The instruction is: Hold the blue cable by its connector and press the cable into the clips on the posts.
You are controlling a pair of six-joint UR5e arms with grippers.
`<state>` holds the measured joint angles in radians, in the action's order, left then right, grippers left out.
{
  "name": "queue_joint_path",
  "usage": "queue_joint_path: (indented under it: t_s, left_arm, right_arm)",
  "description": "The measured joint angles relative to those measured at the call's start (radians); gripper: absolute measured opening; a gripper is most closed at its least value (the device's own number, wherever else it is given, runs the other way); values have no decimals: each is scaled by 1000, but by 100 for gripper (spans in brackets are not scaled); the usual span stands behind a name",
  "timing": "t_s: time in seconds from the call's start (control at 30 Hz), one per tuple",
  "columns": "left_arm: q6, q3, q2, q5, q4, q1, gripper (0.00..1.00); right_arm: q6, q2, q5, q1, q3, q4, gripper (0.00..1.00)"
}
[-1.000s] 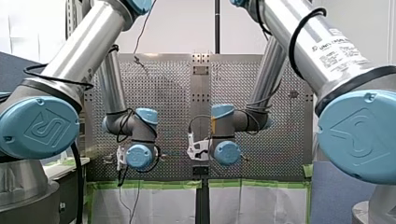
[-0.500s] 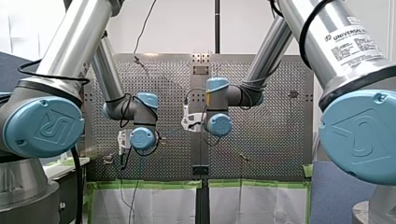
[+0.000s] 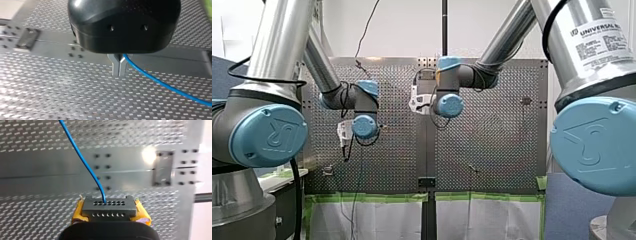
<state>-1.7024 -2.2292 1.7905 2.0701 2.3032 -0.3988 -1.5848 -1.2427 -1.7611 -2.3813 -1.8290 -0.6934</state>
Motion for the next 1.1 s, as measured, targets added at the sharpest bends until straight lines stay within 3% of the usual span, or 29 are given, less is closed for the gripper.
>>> queue_joint_path:
  t_s: [0.27, 0.43, 0.63, 0.87, 1.1]
  left_arm:
    - [-10, 72, -83, 22, 83, 24, 0]
    - [-17, 99, -128, 45, 128, 42, 0]
    - [-58, 140, -192, 74, 191, 61, 0]
    - [-66, 176, -264, 78, 264, 78, 0]
    - [-68, 182, -315, 71, 334, 95, 0]
  right_arm:
    - [0, -57, 40, 15, 63, 71, 0]
    - [0, -40, 47, 22, 77, 122, 0]
    - [-1, -33, 62, 32, 103, 182, 0]
    - [-7, -16, 90, 42, 147, 207, 0]
    - [-8, 4, 117, 35, 212, 229, 0]
